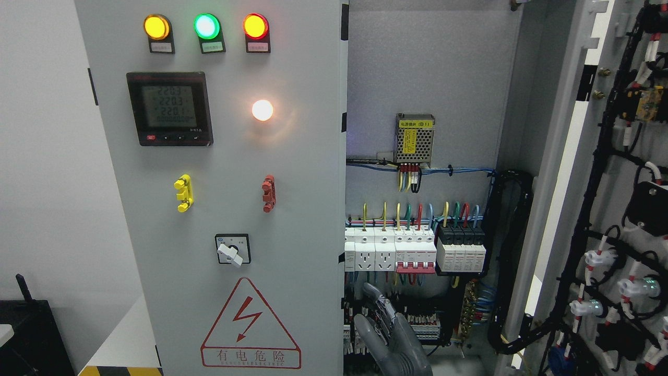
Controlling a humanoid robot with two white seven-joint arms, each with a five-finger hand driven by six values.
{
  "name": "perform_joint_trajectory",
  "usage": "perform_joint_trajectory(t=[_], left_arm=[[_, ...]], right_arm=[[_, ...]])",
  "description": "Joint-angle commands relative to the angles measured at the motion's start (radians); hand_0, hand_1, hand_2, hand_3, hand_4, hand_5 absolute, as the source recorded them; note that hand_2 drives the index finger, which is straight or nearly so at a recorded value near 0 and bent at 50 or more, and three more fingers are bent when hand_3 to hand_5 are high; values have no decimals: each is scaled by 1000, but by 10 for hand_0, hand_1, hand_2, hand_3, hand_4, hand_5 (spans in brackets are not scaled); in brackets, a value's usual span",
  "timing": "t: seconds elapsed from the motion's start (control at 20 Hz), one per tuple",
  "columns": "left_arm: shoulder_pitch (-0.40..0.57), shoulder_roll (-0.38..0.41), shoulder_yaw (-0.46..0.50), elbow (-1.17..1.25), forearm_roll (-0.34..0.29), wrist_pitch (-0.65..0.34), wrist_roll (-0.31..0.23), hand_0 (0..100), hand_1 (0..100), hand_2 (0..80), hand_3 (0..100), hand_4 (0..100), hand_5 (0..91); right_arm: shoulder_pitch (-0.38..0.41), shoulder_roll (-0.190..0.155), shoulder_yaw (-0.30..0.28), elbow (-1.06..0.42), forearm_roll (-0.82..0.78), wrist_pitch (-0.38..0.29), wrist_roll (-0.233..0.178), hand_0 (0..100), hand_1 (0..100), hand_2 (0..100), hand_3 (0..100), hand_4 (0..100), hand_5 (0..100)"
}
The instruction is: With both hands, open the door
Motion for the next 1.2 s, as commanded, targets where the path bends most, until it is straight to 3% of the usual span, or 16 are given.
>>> perform_joint_trajectory(t=[0.0, 0.15, 0.35, 0.55, 0.75, 0.85, 1.0, 1.15], left_arm=[[0, -34, 0, -31, 0, 0, 4, 120, 389, 0, 0, 0, 0], [0, -34, 0, -31, 0, 0, 4, 120, 389, 0, 0, 0, 0], [0, -34, 0, -31, 0, 0, 4, 120, 389, 0, 0, 0, 0], [0, -34, 0, -31, 0, 0, 4, 120, 389, 0, 0, 0, 0], [0, -34, 0, -31, 0, 0, 4, 120, 389, 0, 0, 0, 0], [0, -34, 0, -31, 0, 0, 2, 120, 389, 0, 0, 0, 0], [0, -34, 0, -31, 0, 0, 4, 120, 389, 0, 0, 0, 0], [0, -34, 0, -31, 0, 0, 3, 120, 389, 0, 0, 0, 0]], right_arm=[[-63, -3, -7, 130, -43, 6, 16, 120, 389, 0, 0, 0, 0], [-80, -9, -7, 148, -43, 7, 80, 120, 389, 0, 0, 0, 0], [-95, -12, -7, 160, -46, 9, 91, 120, 389, 0, 0, 0, 0], [-112, -15, -7, 163, -104, 9, 149, 120, 389, 0, 0, 0, 0], [-115, -34, -7, 165, -118, 20, 159, 120, 389, 0, 0, 0, 0], [-118, -55, -7, 165, -147, 21, 189, 120, 389, 0, 0, 0, 0], [-130, -72, -7, 163, -193, 23, 200, 120, 389, 0, 0, 0, 0], [-147, -112, -5, 163, -233, 32, 214, 120, 389, 0, 0, 0, 0]])
